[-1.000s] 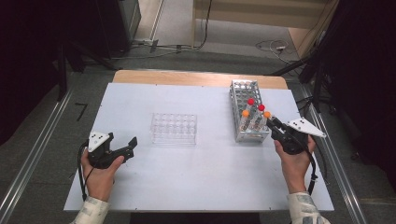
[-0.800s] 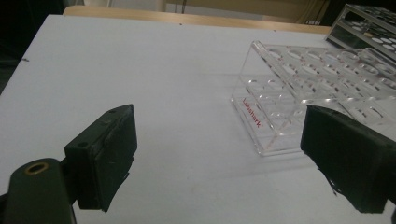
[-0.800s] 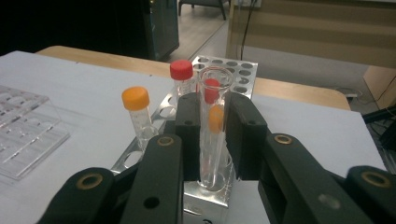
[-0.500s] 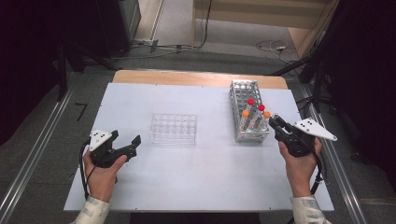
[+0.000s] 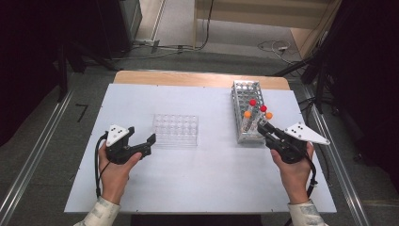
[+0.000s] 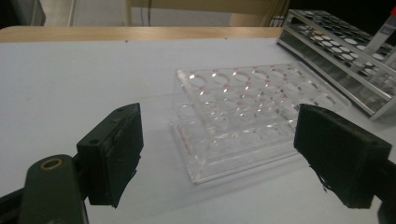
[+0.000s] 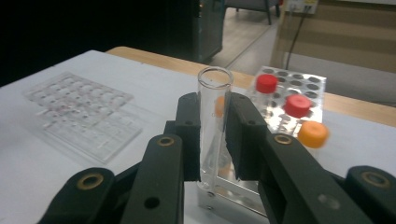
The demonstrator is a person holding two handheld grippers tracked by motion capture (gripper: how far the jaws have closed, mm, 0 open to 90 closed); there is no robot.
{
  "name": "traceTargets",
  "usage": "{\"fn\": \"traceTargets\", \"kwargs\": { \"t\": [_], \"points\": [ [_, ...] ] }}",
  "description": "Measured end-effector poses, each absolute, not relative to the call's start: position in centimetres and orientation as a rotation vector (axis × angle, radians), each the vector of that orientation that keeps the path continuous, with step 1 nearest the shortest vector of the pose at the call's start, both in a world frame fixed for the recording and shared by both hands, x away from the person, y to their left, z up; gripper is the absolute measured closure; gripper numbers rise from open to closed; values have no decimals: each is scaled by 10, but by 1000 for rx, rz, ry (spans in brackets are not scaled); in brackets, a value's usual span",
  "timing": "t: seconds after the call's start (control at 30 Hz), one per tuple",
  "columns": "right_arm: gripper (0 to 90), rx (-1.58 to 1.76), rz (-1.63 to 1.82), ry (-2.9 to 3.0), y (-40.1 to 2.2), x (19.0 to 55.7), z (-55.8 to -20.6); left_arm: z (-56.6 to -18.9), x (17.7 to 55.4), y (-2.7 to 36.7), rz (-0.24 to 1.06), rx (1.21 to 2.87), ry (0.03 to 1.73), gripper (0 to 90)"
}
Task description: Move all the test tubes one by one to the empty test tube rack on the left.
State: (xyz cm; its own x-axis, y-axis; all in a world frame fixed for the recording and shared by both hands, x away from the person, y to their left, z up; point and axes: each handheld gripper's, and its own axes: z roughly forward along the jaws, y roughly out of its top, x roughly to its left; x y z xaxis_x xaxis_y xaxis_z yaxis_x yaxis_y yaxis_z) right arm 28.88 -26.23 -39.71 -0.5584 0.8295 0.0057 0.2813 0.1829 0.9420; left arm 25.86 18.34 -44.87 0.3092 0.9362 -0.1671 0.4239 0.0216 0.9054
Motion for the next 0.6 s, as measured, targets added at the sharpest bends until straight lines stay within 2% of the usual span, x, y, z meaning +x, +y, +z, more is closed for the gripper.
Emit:
{"fn": "traceTargets", "kwargs": {
  "t": [0.3,0.6],
  "points": [
    [729,988,1364,2039,-232,291,-410,-431,279,149,618,1650,1172,169],
    [729,946,1360,2102,-208,296,-416,-421,298,124,533,1664,1104,175]
  ]
}}
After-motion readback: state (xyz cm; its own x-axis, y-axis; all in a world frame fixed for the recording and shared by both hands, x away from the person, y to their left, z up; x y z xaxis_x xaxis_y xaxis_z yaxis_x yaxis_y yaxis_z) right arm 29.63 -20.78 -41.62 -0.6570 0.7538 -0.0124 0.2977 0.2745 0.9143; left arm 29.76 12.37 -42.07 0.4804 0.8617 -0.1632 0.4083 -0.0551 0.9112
